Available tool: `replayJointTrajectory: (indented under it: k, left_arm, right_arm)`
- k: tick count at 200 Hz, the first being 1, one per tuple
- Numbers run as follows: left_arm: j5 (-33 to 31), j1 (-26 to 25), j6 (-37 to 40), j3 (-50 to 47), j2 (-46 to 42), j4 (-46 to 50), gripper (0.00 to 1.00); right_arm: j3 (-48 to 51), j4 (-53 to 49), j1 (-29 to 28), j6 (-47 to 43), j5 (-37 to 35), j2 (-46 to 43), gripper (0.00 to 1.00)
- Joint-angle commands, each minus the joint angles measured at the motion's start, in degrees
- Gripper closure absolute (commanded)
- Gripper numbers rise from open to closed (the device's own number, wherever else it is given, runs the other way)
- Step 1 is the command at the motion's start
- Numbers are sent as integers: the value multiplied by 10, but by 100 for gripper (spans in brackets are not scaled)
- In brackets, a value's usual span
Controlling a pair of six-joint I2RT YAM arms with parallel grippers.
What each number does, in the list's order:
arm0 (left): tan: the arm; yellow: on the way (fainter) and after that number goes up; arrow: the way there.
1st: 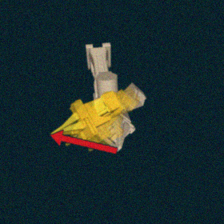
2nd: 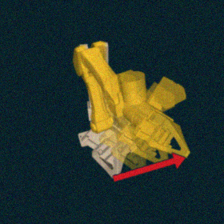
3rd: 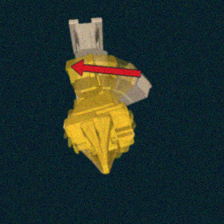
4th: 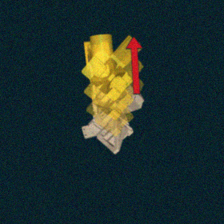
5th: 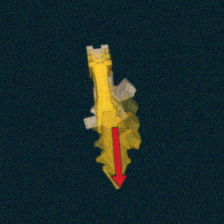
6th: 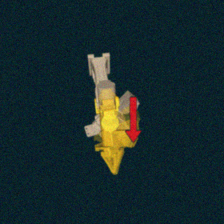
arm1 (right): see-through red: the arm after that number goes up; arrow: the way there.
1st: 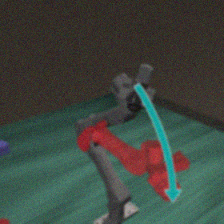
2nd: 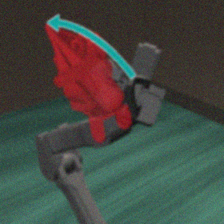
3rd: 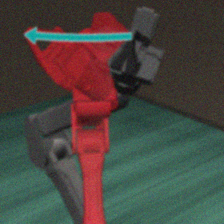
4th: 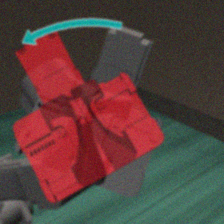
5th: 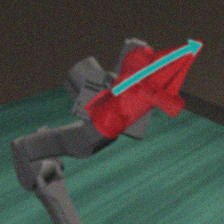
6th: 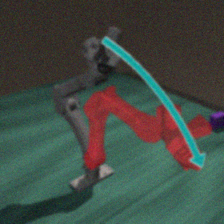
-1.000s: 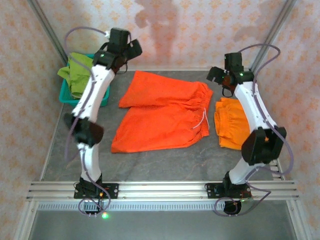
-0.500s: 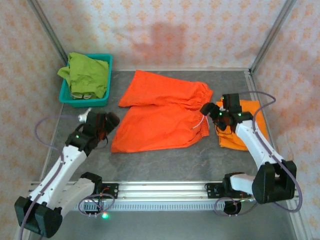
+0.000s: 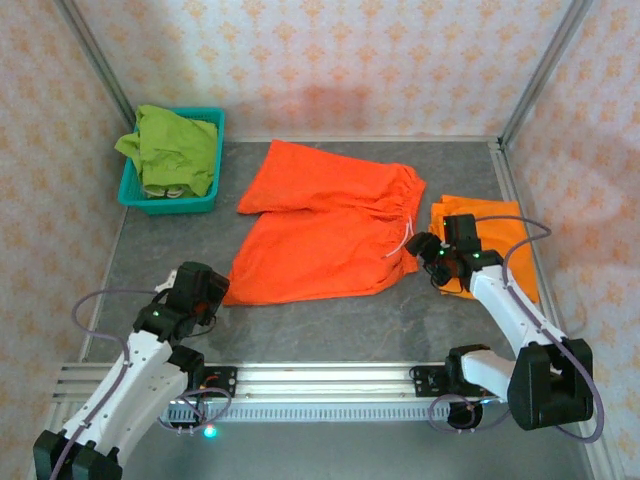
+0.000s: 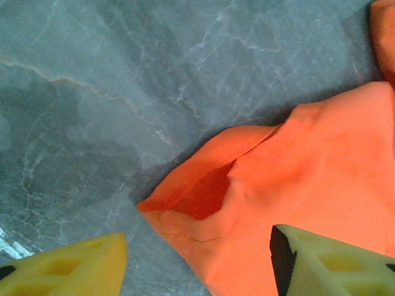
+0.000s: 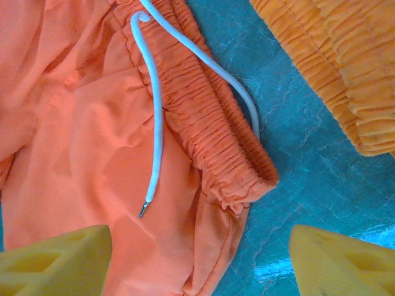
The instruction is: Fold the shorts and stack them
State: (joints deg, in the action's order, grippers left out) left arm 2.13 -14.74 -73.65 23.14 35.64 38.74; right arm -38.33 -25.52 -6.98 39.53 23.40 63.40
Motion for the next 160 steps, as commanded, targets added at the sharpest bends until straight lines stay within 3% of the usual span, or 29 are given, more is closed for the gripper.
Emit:
replayJointTrajectory:
  k: [1,131,160]
  left_arm:
    - [-4,-10,-32,-5,12,-3,39]
    - [31,-25,-38,-13,164,-131,46]
    - [33,-24,-30,-10,201,-146,54]
  right_arm:
    - [3,22,-1,11,-14,-5,25]
    - [4,25,-1,6,-14,9,27]
    - [4,28,-1,5,-11,14,28]
